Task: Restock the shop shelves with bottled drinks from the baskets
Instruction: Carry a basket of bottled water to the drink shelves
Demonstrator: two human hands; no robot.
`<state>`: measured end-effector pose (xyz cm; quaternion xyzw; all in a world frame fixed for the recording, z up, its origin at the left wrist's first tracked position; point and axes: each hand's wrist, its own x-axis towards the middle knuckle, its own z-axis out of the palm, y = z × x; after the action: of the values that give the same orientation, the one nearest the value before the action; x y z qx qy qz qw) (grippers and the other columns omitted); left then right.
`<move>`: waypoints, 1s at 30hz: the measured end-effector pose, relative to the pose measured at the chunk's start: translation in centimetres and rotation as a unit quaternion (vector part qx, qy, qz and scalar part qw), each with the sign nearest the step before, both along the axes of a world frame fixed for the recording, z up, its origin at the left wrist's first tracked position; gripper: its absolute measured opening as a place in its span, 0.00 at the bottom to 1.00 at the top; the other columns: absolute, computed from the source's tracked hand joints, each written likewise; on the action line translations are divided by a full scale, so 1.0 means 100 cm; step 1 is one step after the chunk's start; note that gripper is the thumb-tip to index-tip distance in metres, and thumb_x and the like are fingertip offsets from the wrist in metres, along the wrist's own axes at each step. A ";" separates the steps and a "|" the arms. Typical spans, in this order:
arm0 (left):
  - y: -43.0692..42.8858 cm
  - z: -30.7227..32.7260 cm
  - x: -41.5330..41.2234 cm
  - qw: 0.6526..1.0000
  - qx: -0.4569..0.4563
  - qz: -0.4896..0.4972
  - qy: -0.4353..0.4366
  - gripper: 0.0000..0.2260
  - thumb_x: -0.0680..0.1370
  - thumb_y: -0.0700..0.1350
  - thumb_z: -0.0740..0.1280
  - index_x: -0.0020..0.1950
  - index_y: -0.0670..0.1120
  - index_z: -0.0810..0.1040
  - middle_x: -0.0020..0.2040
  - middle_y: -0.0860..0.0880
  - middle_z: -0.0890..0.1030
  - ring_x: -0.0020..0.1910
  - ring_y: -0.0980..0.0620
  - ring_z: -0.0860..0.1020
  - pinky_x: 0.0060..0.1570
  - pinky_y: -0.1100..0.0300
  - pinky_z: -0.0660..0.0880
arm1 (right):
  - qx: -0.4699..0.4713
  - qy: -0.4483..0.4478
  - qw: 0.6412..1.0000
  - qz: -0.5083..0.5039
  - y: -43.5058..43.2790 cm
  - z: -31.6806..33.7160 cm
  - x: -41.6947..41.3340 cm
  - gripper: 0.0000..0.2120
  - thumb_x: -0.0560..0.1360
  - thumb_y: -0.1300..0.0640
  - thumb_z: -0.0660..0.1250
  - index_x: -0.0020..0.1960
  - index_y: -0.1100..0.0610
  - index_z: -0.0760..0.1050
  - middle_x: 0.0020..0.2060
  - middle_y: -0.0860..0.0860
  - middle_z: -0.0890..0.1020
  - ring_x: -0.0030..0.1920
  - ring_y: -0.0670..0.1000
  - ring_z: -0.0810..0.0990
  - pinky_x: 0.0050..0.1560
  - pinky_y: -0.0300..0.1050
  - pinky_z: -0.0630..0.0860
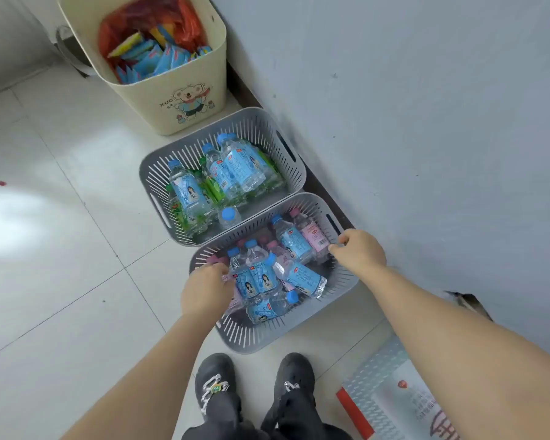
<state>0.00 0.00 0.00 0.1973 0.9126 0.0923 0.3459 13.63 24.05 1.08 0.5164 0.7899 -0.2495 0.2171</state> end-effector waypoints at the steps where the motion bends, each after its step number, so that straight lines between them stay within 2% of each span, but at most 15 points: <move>1: -0.001 -0.008 0.001 1.000 -0.005 0.005 -0.006 0.13 0.77 0.44 0.64 0.61 0.48 0.79 0.60 0.47 0.78 0.58 0.45 0.76 0.52 0.53 0.75 | 0.001 -0.005 1.000 -0.004 0.001 -0.008 0.000 0.12 0.74 0.48 0.68 0.54 0.53 0.78 0.55 0.52 0.81 0.55 0.56 0.79 0.54 0.51 0.78; 4: -0.009 -0.040 0.004 1.000 -0.016 0.022 0.015 0.14 0.77 0.44 0.65 0.62 0.48 0.78 0.61 0.47 0.74 0.63 0.46 0.70 0.56 0.51 0.74 | 0.030 -0.025 0.999 -0.006 0.009 -0.035 -0.001 0.19 0.73 0.46 0.69 0.61 0.53 0.76 0.59 0.54 0.78 0.59 0.57 0.76 0.57 0.54 0.77; 7: -0.021 -0.064 0.004 0.997 -0.040 0.027 0.057 0.14 0.76 0.42 0.65 0.61 0.46 0.74 0.58 0.45 0.70 0.61 0.45 0.67 0.58 0.53 0.71 | 0.039 -0.035 0.999 -0.011 0.015 -0.060 -0.003 0.29 0.74 0.47 0.69 0.70 0.55 0.66 0.66 0.56 0.72 0.66 0.59 0.71 0.62 0.55 0.73; 10: -0.031 -0.077 0.003 0.992 -0.026 0.098 0.074 0.16 0.73 0.37 0.64 0.61 0.43 0.69 0.57 0.44 0.68 0.59 0.44 0.68 0.52 0.53 0.70 | 0.004 -0.021 0.999 -0.037 0.018 -0.080 -0.010 0.34 0.76 0.47 0.67 0.75 0.57 0.57 0.72 0.56 0.67 0.71 0.59 0.67 0.67 0.56 0.68; 12: -0.037 -0.084 0.004 0.982 0.010 0.179 0.052 0.22 0.74 0.38 0.66 0.66 0.42 0.65 0.60 0.44 0.67 0.59 0.44 0.70 0.50 0.52 0.70 | -0.009 0.005 0.998 -0.059 0.020 -0.091 -0.012 0.31 0.78 0.46 0.63 0.75 0.58 0.58 0.72 0.57 0.68 0.70 0.60 0.68 0.67 0.56 0.68; 14: -0.040 -0.093 0.004 0.969 0.022 0.245 0.014 0.24 0.76 0.42 0.67 0.69 0.40 0.62 0.62 0.43 0.69 0.58 0.42 0.72 0.51 0.50 0.71 | -0.001 0.024 0.997 -0.080 0.023 -0.100 -0.013 0.28 0.79 0.43 0.58 0.73 0.59 0.63 0.68 0.59 0.72 0.68 0.61 0.71 0.65 0.56 0.70; 17: -0.041 -0.107 0.007 0.947 0.006 0.317 -0.047 0.14 0.80 0.47 0.61 0.60 0.40 0.65 0.47 0.43 0.77 0.48 0.40 0.78 0.47 0.48 0.74 | -0.025 0.056 0.988 -0.139 0.029 -0.106 -0.017 0.27 0.81 0.41 0.50 0.70 0.60 0.66 0.66 0.58 0.74 0.66 0.60 0.72 0.60 0.52 0.70; 19: -0.040 -0.114 0.011 0.925 0.026 0.370 -0.081 0.11 0.81 0.49 0.58 0.54 0.42 0.65 0.44 0.41 0.79 0.45 0.39 0.79 0.47 0.45 0.77 | -0.043 0.062 0.984 -0.162 0.030 -0.111 -0.021 0.29 0.82 0.40 0.46 0.70 0.59 0.66 0.66 0.58 0.73 0.66 0.60 0.72 0.60 0.51 0.69; 21: -0.037 -0.117 0.013 0.900 0.065 0.420 -0.099 0.09 0.82 0.49 0.56 0.52 0.43 0.64 0.45 0.40 0.79 0.42 0.39 0.79 0.45 0.44 0.78 | -0.036 0.058 0.985 -0.159 0.029 -0.113 -0.025 0.30 0.82 0.40 0.43 0.72 0.59 0.65 0.68 0.59 0.72 0.69 0.60 0.70 0.65 0.54 0.67; 25: -0.032 -0.110 0.018 0.901 0.080 0.417 -0.091 0.08 0.83 0.47 0.52 0.55 0.42 0.63 0.45 0.44 0.74 0.45 0.43 0.73 0.45 0.52 0.68 | -0.043 0.048 0.981 -0.185 0.025 -0.109 -0.031 0.29 0.83 0.44 0.41 0.73 0.62 0.64 0.71 0.60 0.69 0.72 0.61 0.67 0.70 0.54 0.63; 30: -0.047 -0.095 0.018 0.915 0.074 0.392 -0.059 0.09 0.84 0.46 0.51 0.54 0.41 0.64 0.42 0.43 0.74 0.41 0.43 0.72 0.41 0.53 0.66 | -0.050 0.027 0.979 -0.195 0.007 -0.094 -0.015 0.30 0.83 0.45 0.41 0.71 0.65 0.66 0.69 0.63 0.71 0.70 0.62 0.69 0.68 0.53 0.64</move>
<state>1.78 -4.71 -9.55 -0.1567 0.8853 0.2993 0.3194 12.10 24.70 -8.27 0.6422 0.6661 -0.3400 0.1685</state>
